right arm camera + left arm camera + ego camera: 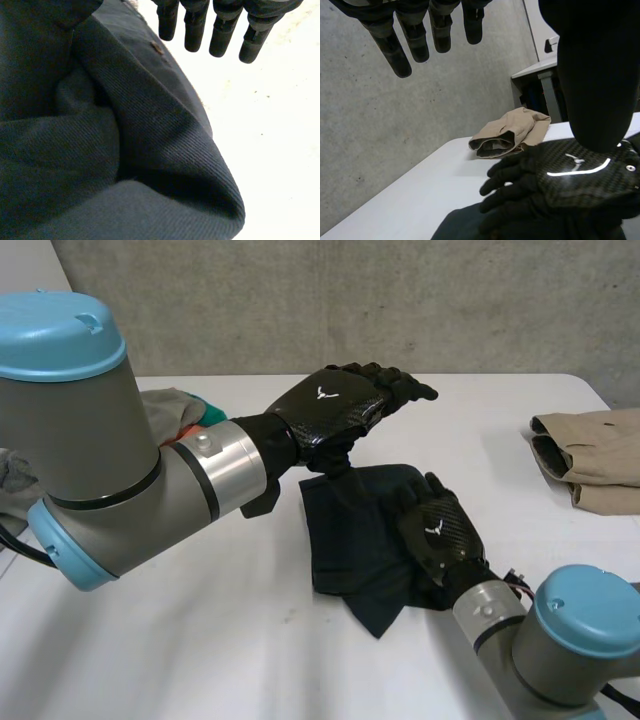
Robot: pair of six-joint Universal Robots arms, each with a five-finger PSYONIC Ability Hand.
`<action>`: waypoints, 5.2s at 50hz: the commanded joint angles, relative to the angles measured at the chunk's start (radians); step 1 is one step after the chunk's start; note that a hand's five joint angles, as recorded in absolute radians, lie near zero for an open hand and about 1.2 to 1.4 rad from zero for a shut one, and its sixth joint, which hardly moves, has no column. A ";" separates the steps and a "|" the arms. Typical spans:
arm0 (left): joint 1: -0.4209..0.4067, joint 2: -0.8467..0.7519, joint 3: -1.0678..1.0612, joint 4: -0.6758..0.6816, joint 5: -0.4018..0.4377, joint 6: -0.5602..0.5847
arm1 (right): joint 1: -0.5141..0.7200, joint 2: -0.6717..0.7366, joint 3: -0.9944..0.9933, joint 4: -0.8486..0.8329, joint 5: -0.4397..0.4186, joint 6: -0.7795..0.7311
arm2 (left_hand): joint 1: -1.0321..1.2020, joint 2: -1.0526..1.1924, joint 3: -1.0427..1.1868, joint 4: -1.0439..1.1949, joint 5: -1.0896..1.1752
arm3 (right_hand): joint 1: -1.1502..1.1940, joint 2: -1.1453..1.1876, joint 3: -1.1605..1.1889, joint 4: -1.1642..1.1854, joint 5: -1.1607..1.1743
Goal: Fold the laundry.
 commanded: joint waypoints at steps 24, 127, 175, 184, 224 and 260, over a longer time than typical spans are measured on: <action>0.008 0.055 -0.004 0.064 0.000 -0.014 | -0.229 -0.028 -0.587 0.111 -0.007 0.302 | 0.041 0.003 0.011 0.001 -0.018 | 1.140 1.131 1.132 1.133 1.124; 0.631 -0.562 0.203 0.470 -0.221 0.644 | -0.344 -0.295 -0.035 0.191 -0.318 -0.159 | 0.208 0.170 0.178 0.168 0.149 | -0.082 -0.090 -0.090 -0.089 -0.098; -0.041 -0.017 -0.133 0.523 -0.157 -0.331 | -0.425 -0.352 -0.021 0.349 -0.258 -0.142 | 1.233 1.194 1.203 1.192 1.174 | -0.082 -0.090 -0.090 -0.089 -0.098; -0.113 -0.119 -0.160 0.428 -0.175 -0.155 | -0.442 -0.347 -0.053 0.413 -0.258 -0.142 | 0.220 0.181 0.189 0.179 0.160 | -0.082 -0.090 -0.090 -0.089 -0.098; 0.166 -0.257 -0.266 0.156 -0.370 0.387 | -0.398 -0.374 -0.125 1.061 -0.255 -0.188 | 0.849 0.810 0.819 0.809 0.790 | 0.153 0.145 0.145 0.147 0.137; 0.172 0.156 -0.257 -0.043 -0.387 0.189 | -0.382 -0.366 -0.644 1.202 -0.199 -0.218 | 1.233 1.194 1.203 1.192 1.174 | 1.140 1.131 1.132 1.133 1.124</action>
